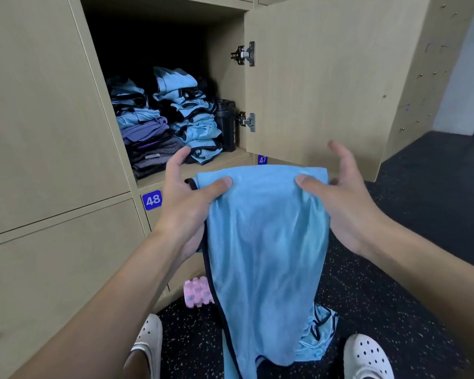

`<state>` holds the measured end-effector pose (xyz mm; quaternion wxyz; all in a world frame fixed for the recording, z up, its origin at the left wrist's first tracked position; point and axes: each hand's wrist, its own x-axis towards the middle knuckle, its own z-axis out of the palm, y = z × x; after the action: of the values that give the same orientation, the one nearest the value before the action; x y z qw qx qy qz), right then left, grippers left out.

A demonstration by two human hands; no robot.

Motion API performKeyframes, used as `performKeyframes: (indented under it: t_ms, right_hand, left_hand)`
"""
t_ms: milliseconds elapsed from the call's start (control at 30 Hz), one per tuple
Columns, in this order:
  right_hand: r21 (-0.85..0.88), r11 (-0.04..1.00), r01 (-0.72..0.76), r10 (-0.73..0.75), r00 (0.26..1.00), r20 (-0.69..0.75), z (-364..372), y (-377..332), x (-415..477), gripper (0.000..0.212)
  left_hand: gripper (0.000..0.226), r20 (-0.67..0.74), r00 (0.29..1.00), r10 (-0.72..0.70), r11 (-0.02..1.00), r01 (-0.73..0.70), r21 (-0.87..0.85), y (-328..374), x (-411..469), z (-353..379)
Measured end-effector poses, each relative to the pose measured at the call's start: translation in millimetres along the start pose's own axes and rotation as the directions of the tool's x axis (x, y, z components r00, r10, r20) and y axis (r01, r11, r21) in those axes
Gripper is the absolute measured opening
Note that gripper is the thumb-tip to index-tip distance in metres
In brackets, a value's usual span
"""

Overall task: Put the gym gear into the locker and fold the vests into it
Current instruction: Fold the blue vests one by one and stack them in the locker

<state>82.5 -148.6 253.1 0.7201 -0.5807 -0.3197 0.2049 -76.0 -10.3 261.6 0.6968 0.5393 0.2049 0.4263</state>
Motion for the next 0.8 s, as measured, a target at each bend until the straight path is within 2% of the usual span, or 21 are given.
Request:
performKeyframes:
  t_ms: [33, 67, 133, 167, 233, 333, 400, 467, 533, 600, 667, 733, 800]
  right_hand:
    - [0.016, 1.0, 0.008, -0.009, 1.0, 0.027, -2, 2, 0, 0.097]
    - [-0.001, 1.0, 0.021, -0.021, 0.993, 0.116, -2, 3, -2, 0.102]
    - [-0.107, 0.993, 0.049, -0.015, 0.956, 0.292, 3, 6, -9, 0.111]
    - [-0.139, 0.988, 0.064, -0.017, 0.948, 0.319, 5, 8, -9, 0.112]
    - [-0.13, 0.989, 0.069, -0.034, 0.965, 0.26, 8, 10, -5, 0.108]
    - [-0.032, 0.996, 0.086, -0.083, 0.993, 0.089, 9, 5, 2, 0.097]
    - [0.055, 0.996, 0.076, -0.078, 0.997, 0.028, 5, 4, 3, 0.09]
    - [0.044, 0.998, 0.038, -0.042, 0.995, 0.092, 1, 4, 1, 0.091]
    - [-0.043, 0.998, -0.041, 0.049, 0.975, 0.218, -1, 5, -3, 0.104]
    - [-0.052, 0.996, -0.073, 0.084, 0.958, 0.274, 0, 6, -7, 0.11]
    - [-0.03, 0.998, -0.058, 0.062, 0.982, 0.179, 1, 6, -5, 0.108]
    - [0.076, 0.996, -0.047, 0.041, 0.996, 0.083, 1, 2, -3, 0.105]
    - [0.112, 0.99, -0.084, 0.068, 0.988, 0.138, 0, 3, -4, 0.109]
  left_hand:
    - [0.078, -0.008, 1.0, -0.003, 1.0, 0.003, 0.0, 0, 0, 0]
    - [0.077, -0.01, 1.0, -0.006, 1.0, 0.006, 0.007, 0, -1, 0]
    - [0.075, -0.015, 1.0, -0.005, 1.0, 0.006, 0.028, 0, -1, 1]
    - [0.074, -0.014, 1.0, -0.002, 0.999, 0.002, 0.032, 1, 0, 0]
    - [0.077, 0.035, 0.999, -0.019, 0.999, 0.018, 0.027, 1, 0, -2]
    - [0.1, 0.241, 0.961, -0.136, 0.984, 0.102, 0.149, -6, -7, -2]
    - [0.105, 0.271, 0.949, -0.16, 0.979, 0.116, 0.169, -12, -9, 1]
    - [0.101, 0.216, 0.97, -0.108, 0.989, 0.082, 0.126, -11, -6, 2]
    - [0.095, 0.151, 0.987, -0.053, 0.996, 0.041, 0.078, -5, -2, 3]
    - [0.088, 0.087, 0.995, -0.041, 0.998, 0.036, 0.06, -2, -1, 2]
    - [0.081, 0.03, 0.997, -0.065, 0.996, 0.063, 0.067, -1, -1, 2]
    - [0.075, -0.021, 0.994, -0.108, 0.992, 0.109, 0.056, 0, 0, 2]
    - [0.071, -0.049, 0.99, -0.135, 0.99, 0.137, 0.035, 0, 0, 2]
